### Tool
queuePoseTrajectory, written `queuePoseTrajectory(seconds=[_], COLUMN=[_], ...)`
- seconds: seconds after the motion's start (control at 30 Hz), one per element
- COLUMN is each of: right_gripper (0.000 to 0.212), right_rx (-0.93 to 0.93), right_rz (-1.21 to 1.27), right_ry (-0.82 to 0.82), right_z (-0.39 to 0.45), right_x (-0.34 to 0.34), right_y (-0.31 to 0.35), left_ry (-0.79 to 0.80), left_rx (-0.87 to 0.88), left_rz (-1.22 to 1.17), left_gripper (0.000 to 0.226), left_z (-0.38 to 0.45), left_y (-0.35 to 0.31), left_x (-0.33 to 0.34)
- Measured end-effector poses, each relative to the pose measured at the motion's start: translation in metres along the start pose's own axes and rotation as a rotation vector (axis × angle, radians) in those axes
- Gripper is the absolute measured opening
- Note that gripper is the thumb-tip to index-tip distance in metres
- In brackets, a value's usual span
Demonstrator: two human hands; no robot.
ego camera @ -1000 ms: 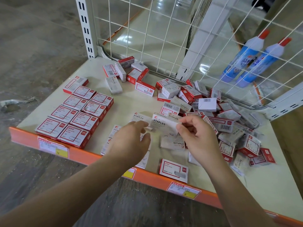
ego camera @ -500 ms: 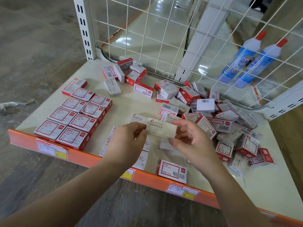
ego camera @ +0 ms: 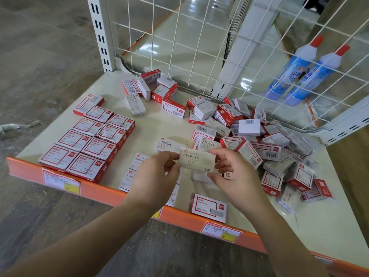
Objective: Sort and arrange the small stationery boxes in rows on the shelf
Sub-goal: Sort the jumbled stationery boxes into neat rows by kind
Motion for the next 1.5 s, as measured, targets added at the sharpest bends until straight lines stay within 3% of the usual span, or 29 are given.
queuePoseTrajectory(seconds=[0.27, 0.53, 1.03, 1.27, 1.5], right_gripper=[0.050, 0.047, 0.047, 0.042, 0.041], right_rx=[0.007, 0.130, 0.421, 0.475, 0.503], right_rz=[0.034, 0.049, -0.060, -0.077, -0.035], right_ry=[-0.005, 0.050, 0.095, 0.120, 0.131], right_z=[-0.008, -0.036, -0.099, -0.105, -0.103], right_x=[-0.022, -0.064, -0.110, -0.111, -0.117], right_y=[-0.016, -0.058, -0.131, -0.146, -0.149], left_ry=[0.109, 0.375, 0.574, 0.756, 0.864], left_rx=[0.087, 0.241, 0.372, 0.403, 0.454], left_rz=[0.190, 0.371, 0.380, 0.273, 0.332], left_gripper=[0.033, 0.034, 0.041, 0.043, 0.049], left_z=[-0.006, -0.017, -0.031, -0.037, -0.040], left_y=[-0.013, -0.039, -0.071, -0.083, -0.088], left_x=[0.010, 0.045, 0.109, 0.134, 0.150])
Point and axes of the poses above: each hand's wrist, its own z-axis towards the middle knuckle, its own x-axis out of the palm, y = z × x, the point moved 1 cm from there along z, towards the middle knuckle, and after that the axes turned 4 degrees about x, right-handed, at the moved point
